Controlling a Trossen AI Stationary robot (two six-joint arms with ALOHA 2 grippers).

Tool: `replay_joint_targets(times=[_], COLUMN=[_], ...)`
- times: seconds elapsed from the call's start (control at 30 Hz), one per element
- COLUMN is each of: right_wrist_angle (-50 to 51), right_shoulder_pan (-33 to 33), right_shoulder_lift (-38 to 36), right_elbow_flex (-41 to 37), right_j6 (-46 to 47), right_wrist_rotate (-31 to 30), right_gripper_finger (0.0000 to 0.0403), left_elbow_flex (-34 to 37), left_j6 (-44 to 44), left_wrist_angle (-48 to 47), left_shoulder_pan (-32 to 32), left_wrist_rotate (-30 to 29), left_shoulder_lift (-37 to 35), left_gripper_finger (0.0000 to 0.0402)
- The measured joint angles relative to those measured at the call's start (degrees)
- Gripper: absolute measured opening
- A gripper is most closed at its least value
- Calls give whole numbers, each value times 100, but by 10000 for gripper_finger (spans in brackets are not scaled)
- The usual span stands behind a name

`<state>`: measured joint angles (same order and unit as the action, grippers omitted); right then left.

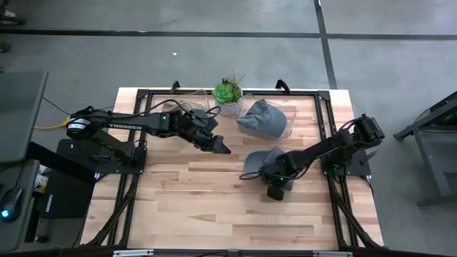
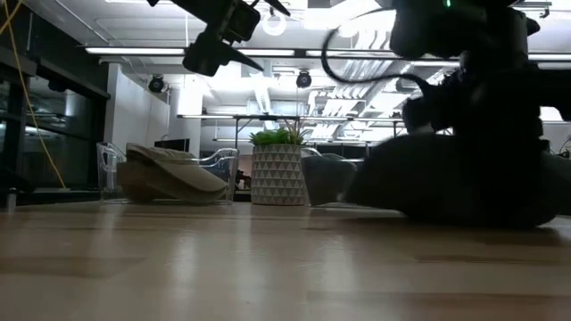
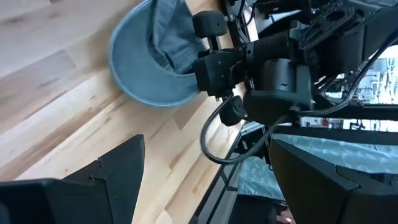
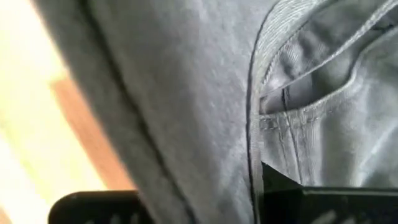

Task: Pick & Place hat
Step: Put the blue cap into the right transparent bin

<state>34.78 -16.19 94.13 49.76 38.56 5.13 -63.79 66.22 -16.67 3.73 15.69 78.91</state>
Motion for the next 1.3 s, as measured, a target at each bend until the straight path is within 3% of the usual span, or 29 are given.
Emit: replay_joint_targets(times=[0.17, 0.37, 0.63, 0.83, 1.07, 1.3], right_wrist_angle=[-791, -1176, -1335, -1735, -3477, -5282], right_shoulder_pan=[-29, -200, -579, -751, -765, -665], right_shoulder_lift=[-358, -1177, -2312, -2847, -2973, -2973], right_elbow_flex=[0, 0, 0, 0, 2, 2], right_j6=[430, 744, 1211, 1240, 22, -1454], right_wrist_rotate=[-199, -1055, -3279, -4906, -6241, -6508], right_gripper_finger=[10, 10, 10, 10, 10, 10], left_elbow_flex=[0, 0, 7, 7, 2, 0], left_j6=[0, -4, -157, -190, -44, 52], left_wrist_angle=[-32, -158, -280, 342, 1207, 2261], left_shoulder_pan=[0, 1, 2, 6, 0, 4], left_wrist_rotate=[106, 130, -456, -701, -842, -1076], left_shoulder_lift=[0, 0, -347, -391, -417, -417], left_gripper_finger=[303, 303, 303, 303, 303, 303])
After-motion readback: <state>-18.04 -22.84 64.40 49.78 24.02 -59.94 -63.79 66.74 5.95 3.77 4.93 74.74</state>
